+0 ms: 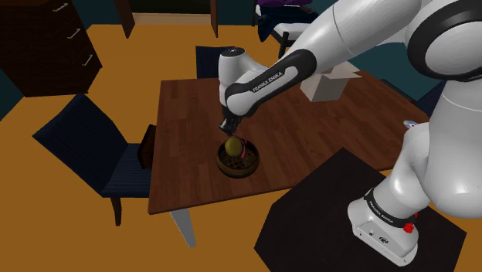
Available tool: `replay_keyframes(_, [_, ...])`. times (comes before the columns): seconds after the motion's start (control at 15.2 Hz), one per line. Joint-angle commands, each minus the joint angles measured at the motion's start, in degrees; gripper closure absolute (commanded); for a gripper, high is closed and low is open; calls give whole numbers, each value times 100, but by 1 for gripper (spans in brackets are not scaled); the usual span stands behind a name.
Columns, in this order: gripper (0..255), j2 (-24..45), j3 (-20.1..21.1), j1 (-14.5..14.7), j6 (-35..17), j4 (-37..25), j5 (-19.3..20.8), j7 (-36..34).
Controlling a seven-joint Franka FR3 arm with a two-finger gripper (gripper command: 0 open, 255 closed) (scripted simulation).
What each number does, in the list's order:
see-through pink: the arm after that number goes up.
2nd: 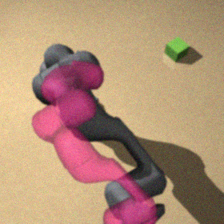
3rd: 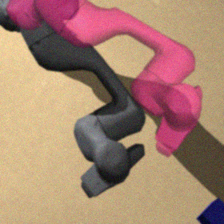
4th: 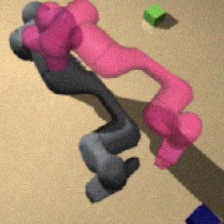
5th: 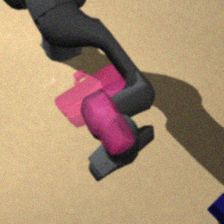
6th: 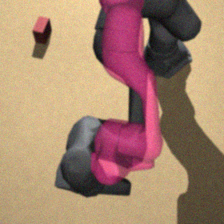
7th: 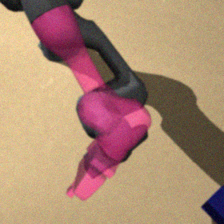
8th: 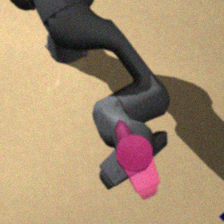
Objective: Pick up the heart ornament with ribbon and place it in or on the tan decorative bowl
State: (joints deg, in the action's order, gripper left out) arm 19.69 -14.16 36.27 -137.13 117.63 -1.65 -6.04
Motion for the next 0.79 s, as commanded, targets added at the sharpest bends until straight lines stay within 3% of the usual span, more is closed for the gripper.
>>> replay_keyframes(0.0, [255, 107, 20, -3, -135, 28, -30, -2])
replay_keyframes(0.73, [255, 588, 107, -71, -637, 57, -171, 66])
